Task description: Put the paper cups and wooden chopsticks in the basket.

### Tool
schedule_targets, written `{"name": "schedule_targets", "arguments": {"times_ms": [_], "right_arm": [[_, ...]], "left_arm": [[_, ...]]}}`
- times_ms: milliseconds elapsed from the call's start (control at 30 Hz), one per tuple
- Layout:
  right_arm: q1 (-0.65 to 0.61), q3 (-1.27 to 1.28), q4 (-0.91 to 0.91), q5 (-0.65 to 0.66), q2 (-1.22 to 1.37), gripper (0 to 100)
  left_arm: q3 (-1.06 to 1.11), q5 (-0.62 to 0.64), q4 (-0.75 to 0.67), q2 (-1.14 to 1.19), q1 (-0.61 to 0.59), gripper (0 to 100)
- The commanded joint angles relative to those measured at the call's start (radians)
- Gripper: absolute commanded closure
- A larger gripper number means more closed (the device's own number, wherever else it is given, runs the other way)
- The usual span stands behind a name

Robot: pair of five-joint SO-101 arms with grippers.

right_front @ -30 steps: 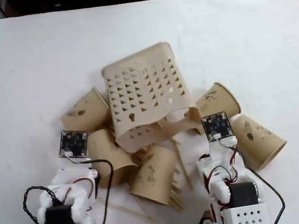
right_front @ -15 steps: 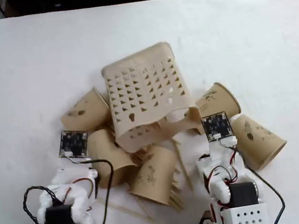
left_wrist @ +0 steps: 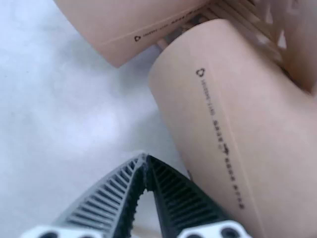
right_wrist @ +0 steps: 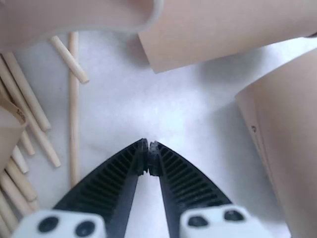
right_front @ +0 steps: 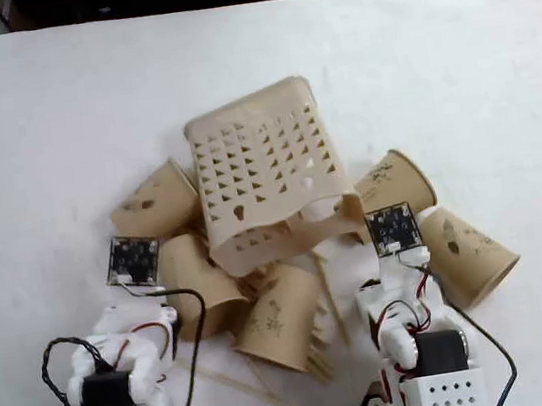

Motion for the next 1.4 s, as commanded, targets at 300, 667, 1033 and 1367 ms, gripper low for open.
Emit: {"name": "schedule_targets", "arguments": {"times_ms": [300, 667, 1033, 1367], "right_arm": [[0.012, 0.009, 0.001, -0.003, -0.005, 98.1], [0.012, 0.009, 0.001, -0.003, -0.005, 98.1], [0.012, 0.009, 0.001, -0.003, -0.005, 98.1], [0.004, 0.009, 0.001, -0.008, -0.005, 98.1]], "left_arm": [[0.002, -0.006, 0.002, -0.004, -0.008, 98], [0.002, -0.006, 0.002, -0.004, -0.008, 98], [0.002, -0.006, 0.002, -0.004, -0.008, 98], [0.002, -0.006, -0.002, -0.004, 0.025, 98]]}}
